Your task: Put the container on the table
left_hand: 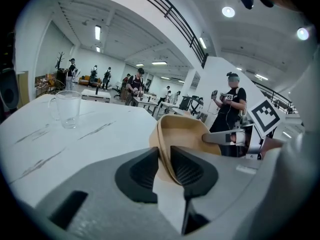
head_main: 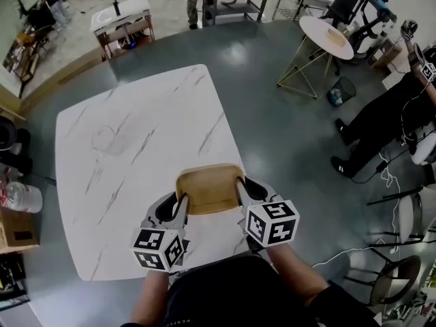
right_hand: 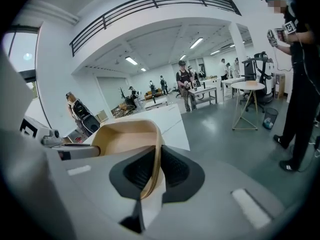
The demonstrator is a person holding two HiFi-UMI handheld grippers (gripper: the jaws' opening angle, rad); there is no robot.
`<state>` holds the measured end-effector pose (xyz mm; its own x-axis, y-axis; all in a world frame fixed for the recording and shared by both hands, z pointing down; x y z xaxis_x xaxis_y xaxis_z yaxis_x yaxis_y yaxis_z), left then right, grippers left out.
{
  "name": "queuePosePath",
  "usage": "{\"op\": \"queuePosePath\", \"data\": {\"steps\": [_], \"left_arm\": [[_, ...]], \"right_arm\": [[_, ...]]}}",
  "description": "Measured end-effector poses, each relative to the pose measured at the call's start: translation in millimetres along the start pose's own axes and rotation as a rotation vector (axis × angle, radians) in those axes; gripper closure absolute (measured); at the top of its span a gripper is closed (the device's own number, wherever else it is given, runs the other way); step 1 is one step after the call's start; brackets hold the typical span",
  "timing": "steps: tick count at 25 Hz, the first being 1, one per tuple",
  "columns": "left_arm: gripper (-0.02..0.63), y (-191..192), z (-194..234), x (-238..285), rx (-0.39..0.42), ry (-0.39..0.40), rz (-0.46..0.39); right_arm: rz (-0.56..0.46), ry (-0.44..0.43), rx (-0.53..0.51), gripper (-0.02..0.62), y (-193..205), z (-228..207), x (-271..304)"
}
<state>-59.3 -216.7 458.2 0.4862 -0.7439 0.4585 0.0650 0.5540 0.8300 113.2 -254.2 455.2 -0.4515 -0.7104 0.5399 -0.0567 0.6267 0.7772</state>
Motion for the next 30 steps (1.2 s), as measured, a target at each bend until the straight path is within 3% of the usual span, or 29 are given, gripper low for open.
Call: {"op": "queuePosePath", "data": {"steps": [21, 23, 25, 30], "left_arm": [[0.528, 9.9, 19.7, 35.2, -0.001, -0.082, 0.063], [0.492, 4.6, 22.6, 34.3, 0.022, -0.112, 0.030], [0.453, 0.6, 23.1, 34.7, 0.027, -0.120, 0.010], [0.482, 0.4, 24.0, 34.7, 0.018, -0.112, 0.010]], "right_arm": [[0.062, -0.054, -0.004, 0.560, 5.3, -21.2, 41.7], [0.044, -0.062, -0.015, 0.538, 2.8, -19.4, 42.7], [0.023, -0.074, -0.014, 0.457, -0.3, -18.4, 43.0], [0.006, -0.065, -0.009, 0.446, -3.0, -21.3, 41.9]]}}
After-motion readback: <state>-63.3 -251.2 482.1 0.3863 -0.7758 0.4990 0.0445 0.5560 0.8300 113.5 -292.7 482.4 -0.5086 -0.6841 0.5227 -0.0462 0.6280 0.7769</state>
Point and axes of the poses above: the fingertips, and each gripper's own axes: x forward along the fingers, z to its left, y out of its underside, the point moved 3 cm from there along -x, backward along the fingers, and after that the axes turned 2 degrees about x, right-handed, at the moved point
